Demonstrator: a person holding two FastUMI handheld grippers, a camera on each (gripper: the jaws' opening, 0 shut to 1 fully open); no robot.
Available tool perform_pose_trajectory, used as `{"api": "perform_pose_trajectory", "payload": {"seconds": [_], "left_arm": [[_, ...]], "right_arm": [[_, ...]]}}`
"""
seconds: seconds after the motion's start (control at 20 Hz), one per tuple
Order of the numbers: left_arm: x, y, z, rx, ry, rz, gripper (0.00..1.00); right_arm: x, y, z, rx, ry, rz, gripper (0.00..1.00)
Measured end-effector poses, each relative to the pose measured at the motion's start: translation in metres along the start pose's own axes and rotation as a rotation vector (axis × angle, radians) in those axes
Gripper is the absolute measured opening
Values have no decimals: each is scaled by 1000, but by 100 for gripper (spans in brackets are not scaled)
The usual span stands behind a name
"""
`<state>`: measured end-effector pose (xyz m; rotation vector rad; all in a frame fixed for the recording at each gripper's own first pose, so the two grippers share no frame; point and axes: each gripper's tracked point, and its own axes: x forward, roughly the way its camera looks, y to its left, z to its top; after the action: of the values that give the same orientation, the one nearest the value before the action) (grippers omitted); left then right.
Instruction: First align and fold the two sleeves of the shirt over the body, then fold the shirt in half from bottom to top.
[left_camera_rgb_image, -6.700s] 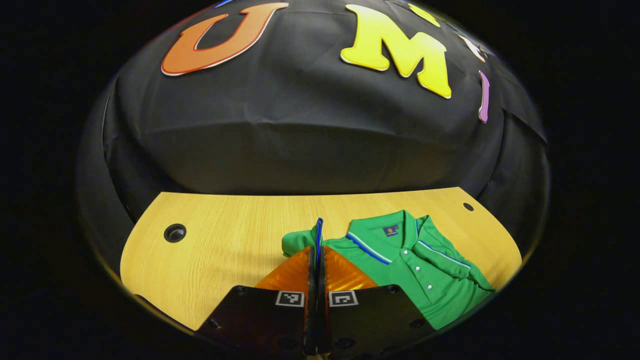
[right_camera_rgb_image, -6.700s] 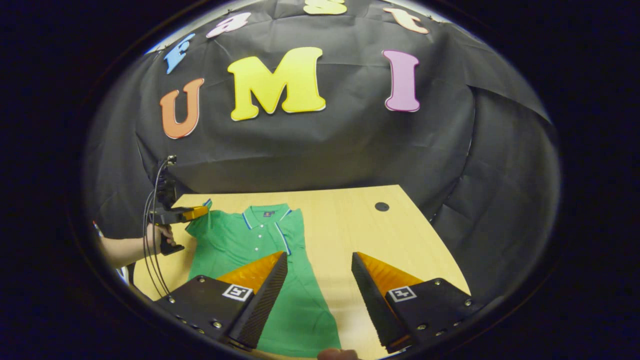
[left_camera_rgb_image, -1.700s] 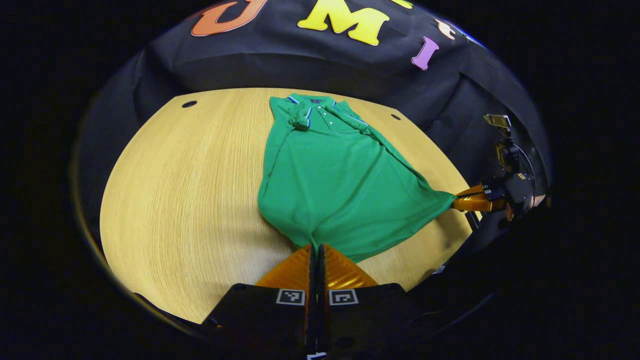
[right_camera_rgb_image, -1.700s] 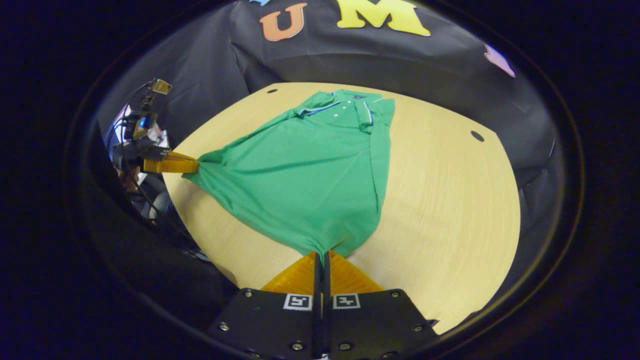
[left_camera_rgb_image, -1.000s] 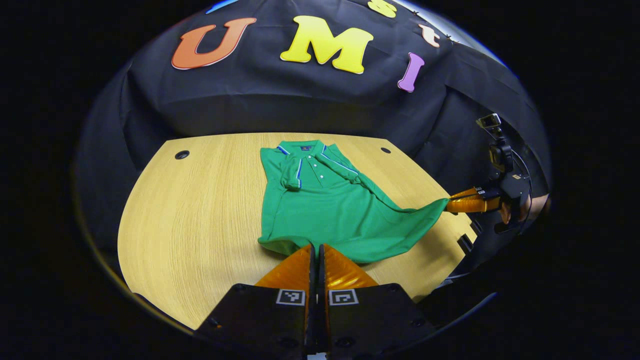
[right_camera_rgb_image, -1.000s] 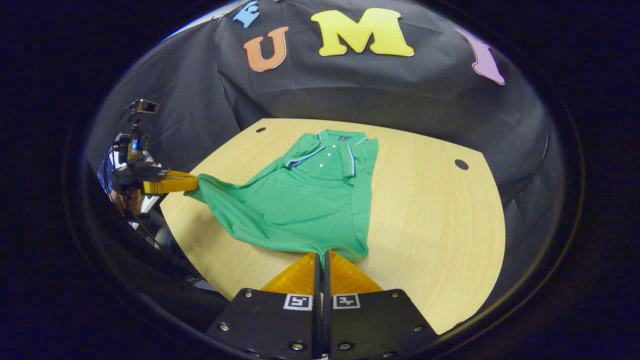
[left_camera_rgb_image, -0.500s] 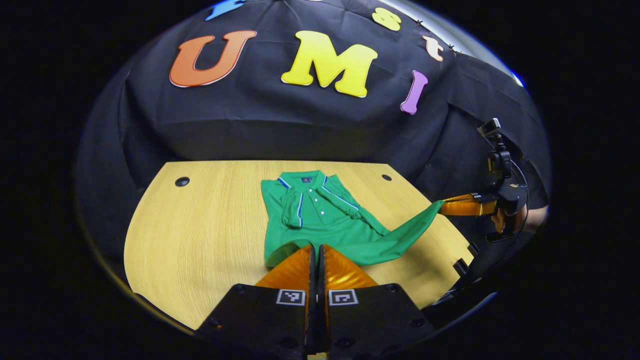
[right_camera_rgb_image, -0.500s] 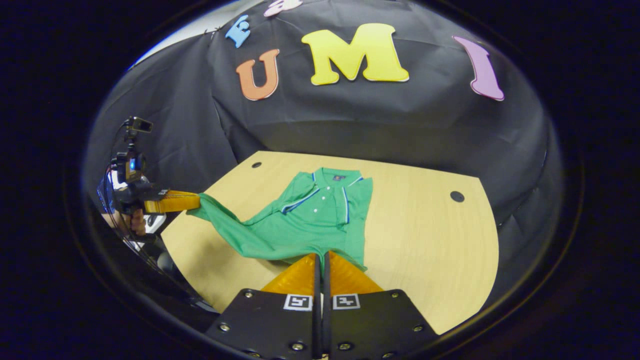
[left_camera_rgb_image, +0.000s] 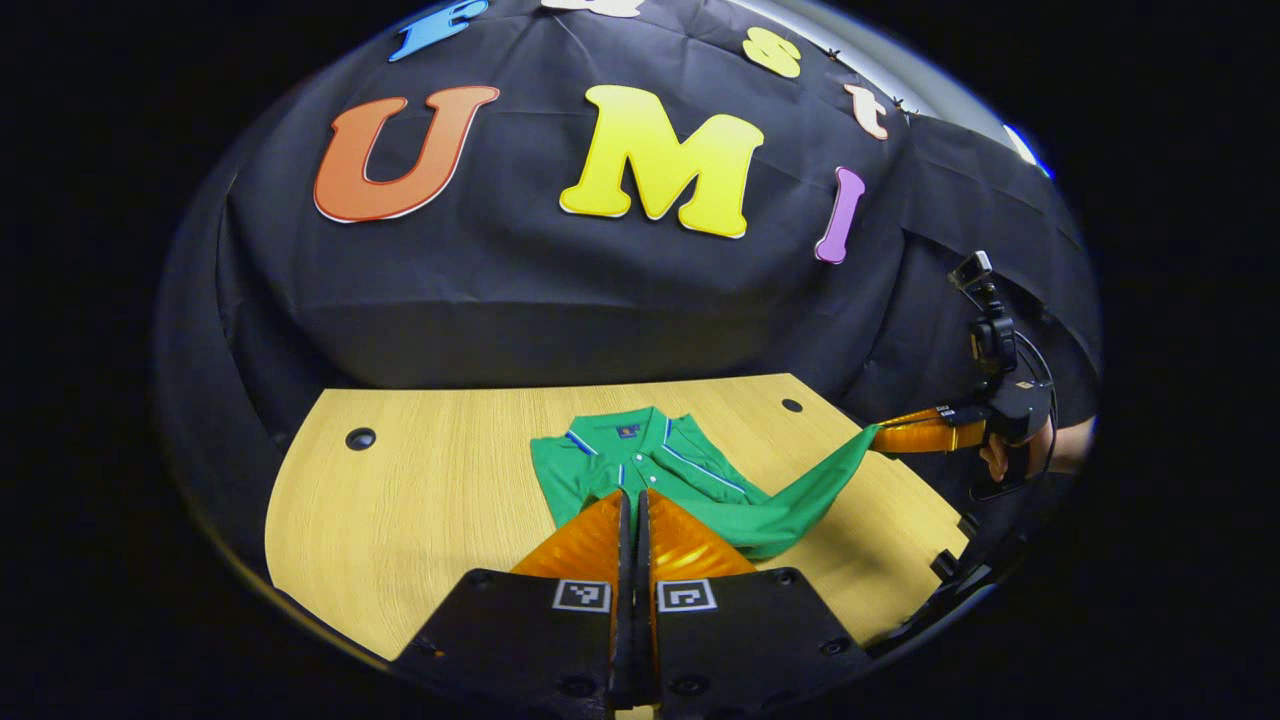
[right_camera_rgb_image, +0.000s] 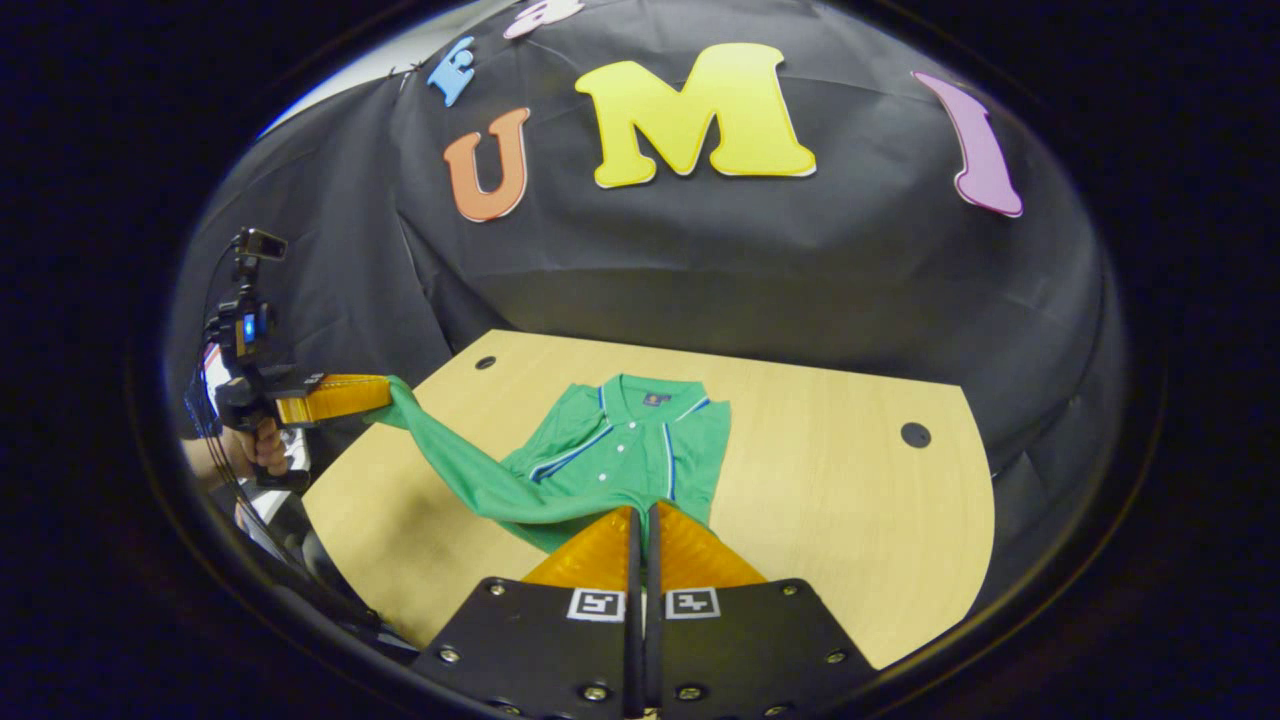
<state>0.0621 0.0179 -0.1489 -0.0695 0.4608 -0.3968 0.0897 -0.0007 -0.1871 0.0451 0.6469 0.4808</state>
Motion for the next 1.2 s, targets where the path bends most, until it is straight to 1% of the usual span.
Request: {"api": "perform_pose_trajectory", "payload": {"seconds": [0.25, 0.4, 0.65, 0.75, 0.9, 1.05, 1.1, 1.2], "left_arm": [[29, 11, 33, 7, -47, 19, 3], [45, 23, 45, 15, -56, 42, 3], [78, 46, 59, -11, -69, 69, 3], [97, 58, 57, -16, -64, 83, 3], [125, 72, 53, -5, -50, 98, 3], [151, 86, 45, 6, -48, 110, 3], [160, 93, 39, 7, -41, 122, 3], [177, 110, 24, 10, -13, 168, 3]], "right_arm": [[28, -6, 29, 7, -22, -5, 1], [44, -13, 54, 17, -48, -15, 1], [77, -33, 86, -6, -78, -39, 1], [97, -42, 92, -16, -76, -46, 0], [131, -67, 91, -14, -59, -71, 0], [162, -82, 84, 17, -38, -96, 0], [171, -87, 80, 25, -33, -104, 0], [186, -92, 77, 42, -23, -119, 1]]}}
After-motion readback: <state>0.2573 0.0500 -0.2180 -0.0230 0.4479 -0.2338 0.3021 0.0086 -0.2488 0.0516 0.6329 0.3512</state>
